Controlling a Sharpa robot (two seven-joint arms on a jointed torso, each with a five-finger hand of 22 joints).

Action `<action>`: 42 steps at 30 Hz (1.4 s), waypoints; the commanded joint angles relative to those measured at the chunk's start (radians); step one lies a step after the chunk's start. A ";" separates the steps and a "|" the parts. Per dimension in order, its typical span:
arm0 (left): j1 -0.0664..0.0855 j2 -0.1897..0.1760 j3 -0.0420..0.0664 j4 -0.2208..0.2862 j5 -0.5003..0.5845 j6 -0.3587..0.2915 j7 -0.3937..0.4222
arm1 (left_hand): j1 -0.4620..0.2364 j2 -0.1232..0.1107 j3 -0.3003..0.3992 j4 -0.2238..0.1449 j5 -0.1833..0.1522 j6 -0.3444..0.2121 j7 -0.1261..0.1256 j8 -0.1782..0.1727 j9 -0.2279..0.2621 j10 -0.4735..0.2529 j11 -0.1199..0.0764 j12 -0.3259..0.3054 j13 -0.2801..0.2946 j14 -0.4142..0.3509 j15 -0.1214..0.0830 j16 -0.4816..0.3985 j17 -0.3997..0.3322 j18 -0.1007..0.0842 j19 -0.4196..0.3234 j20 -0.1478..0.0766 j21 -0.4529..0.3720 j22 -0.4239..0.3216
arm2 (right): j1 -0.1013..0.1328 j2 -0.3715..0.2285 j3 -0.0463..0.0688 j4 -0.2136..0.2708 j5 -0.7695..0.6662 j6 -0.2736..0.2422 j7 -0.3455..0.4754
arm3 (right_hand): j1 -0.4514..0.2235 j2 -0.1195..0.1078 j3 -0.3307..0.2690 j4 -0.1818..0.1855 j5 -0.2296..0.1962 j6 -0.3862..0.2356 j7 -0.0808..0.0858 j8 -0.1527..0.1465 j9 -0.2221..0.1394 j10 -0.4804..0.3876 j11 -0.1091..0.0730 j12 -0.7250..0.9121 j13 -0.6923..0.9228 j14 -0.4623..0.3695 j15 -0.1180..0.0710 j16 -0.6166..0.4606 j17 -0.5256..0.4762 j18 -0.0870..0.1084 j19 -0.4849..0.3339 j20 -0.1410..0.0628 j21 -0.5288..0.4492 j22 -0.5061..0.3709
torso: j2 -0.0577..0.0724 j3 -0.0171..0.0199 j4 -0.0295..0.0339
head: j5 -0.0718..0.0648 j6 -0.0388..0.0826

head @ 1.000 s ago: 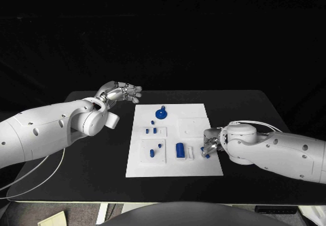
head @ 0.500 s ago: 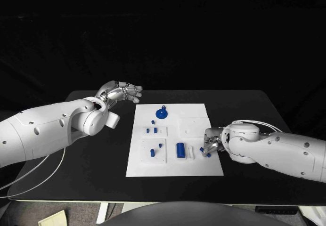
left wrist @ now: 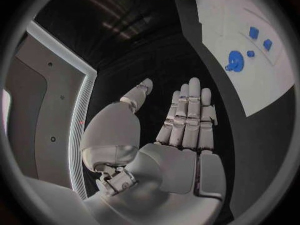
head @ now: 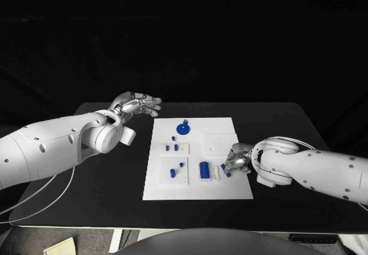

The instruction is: Assemble the parts on the task board

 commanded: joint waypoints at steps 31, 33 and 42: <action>0.001 -0.002 0.001 0.007 0.002 0.013 0.000 | -0.001 0.008 0.001 -0.008 0.002 -0.005 -0.001 0.005 -0.001 -0.001 -0.005 0.007 -0.001 0.007 -0.001 -0.005 0.003 -0.001 0.001 -0.002 -0.005 0.006 | 0.007 0.053 -0.003 -0.030 0.165 0.053 -0.022 | -0.074 -0.031 -0.070 0.033 0.003 0.007 0.001 0.006 -0.008 0.000 -0.004 0.002 -0.001 -0.001 -0.006 -0.007 0.000 0.045 0.002 0.000 -0.001 0.007 | 0.000 -0.0001 0.0001 | 0.002 -0.002; 0.001 -0.002 0.001 0.007 0.002 0.012 -0.001 | -0.001 0.008 0.001 -0.008 0.002 -0.005 -0.001 0.005 -0.001 -0.001 -0.005 0.007 -0.001 0.007 -0.001 -0.005 0.004 -0.002 0.001 -0.002 -0.005 0.006 | 0.007 0.055 -0.003 -0.029 0.163 0.043 -0.019 | -0.077 -0.033 -0.074 0.035 0.000 0.007 0.001 0.006 -0.009 -0.001 -0.004 0.002 -0.001 -0.001 -0.006 -0.007 0.000 0.045 0.002 -0.001 -0.001 0.007 | 0.000 0.0000 0.0000 | 0.002 -0.002; 0.001 -0.004 0.001 0.007 0.001 0.012 -0.001 | -0.001 0.009 0.001 -0.008 0.002 -0.005 -0.001 0.005 -0.001 -0.001 -0.005 0.007 -0.001 0.007 -0.001 -0.006 0.004 -0.002 0.001 -0.002 -0.006 0.007 | 0.007 0.056 -0.003 -0.030 0.155 0.031 -0.006 | -0.113 -0.052 -0.091 0.071 -0.057 0.009 -0.001 0.006 -0.016 -0.003 -0.005 0.003 0.000 -0.001 -0.007 -0.008 0.001 0.045 0.000 -0.004 -0.004 0.006 | 0.000 0.0002 -0.0003 | 0.003 -0.002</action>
